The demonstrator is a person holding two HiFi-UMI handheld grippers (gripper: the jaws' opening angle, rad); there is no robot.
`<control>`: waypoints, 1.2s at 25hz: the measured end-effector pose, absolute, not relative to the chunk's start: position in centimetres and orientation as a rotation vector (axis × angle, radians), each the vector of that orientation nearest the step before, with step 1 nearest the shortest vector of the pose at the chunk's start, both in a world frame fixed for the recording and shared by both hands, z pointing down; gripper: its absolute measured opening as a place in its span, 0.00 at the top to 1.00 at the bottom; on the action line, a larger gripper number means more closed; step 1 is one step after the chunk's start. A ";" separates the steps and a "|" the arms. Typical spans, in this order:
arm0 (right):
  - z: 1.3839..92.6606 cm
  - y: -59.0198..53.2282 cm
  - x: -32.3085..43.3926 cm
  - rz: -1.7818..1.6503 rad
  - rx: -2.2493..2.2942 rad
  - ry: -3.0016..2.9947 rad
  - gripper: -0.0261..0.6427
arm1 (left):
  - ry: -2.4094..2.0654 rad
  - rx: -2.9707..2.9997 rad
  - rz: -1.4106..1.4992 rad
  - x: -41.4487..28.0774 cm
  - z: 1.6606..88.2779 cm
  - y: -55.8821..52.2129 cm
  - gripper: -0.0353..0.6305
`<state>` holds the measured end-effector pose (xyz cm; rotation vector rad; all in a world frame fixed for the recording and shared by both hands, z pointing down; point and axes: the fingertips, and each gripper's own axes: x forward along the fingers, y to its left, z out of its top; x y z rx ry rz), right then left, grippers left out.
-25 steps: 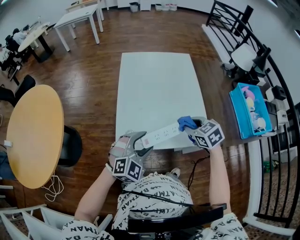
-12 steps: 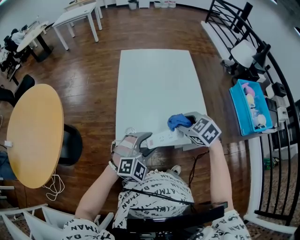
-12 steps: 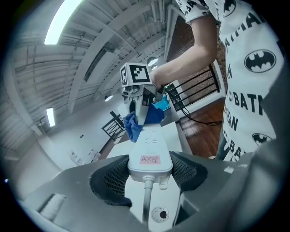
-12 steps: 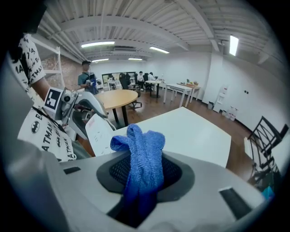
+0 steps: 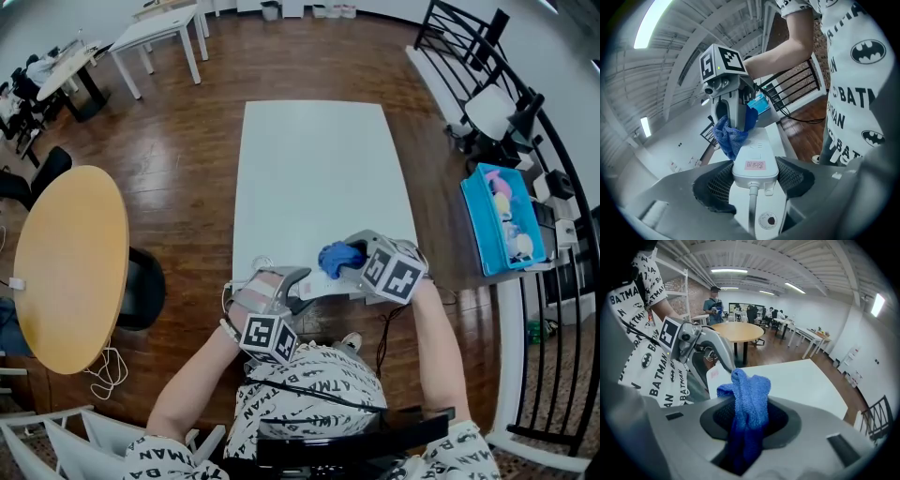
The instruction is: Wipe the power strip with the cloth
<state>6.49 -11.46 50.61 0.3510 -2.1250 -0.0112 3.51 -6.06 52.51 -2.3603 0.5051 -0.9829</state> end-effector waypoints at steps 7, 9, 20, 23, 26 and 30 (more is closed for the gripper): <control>49.7 -10.0 2.7 -0.006 0.242 -2.217 0.76 | 0.484 -2.352 -0.986 3.9 52.9 -5.9 0.52; 49.7 -10.0 2.7 -0.006 0.237 -2.219 0.76 | 0.488 -2.355 -0.983 3.9 52.9 -5.9 0.52; 48.7 -13.2 7.1 -0.031 0.543 -2.242 0.76 | 0.592 -2.461 -0.974 2.8 53.3 -7.5 0.52; 47.7 -12.7 7.9 0.014 0.590 -2.318 0.76 | 0.679 -2.502 -0.962 1.8 53.0 -9.0 0.52; 47.9 -12.1 8.1 0.050 0.620 -2.354 0.76 | 0.720 -2.526 -0.951 1.4 52.7 -9.9 0.52; 48.7 -12.6 10.5 0.174 0.767 -2.391 0.76 | 0.765 -2.631 -0.962 0.4 54.9 -11.3 0.52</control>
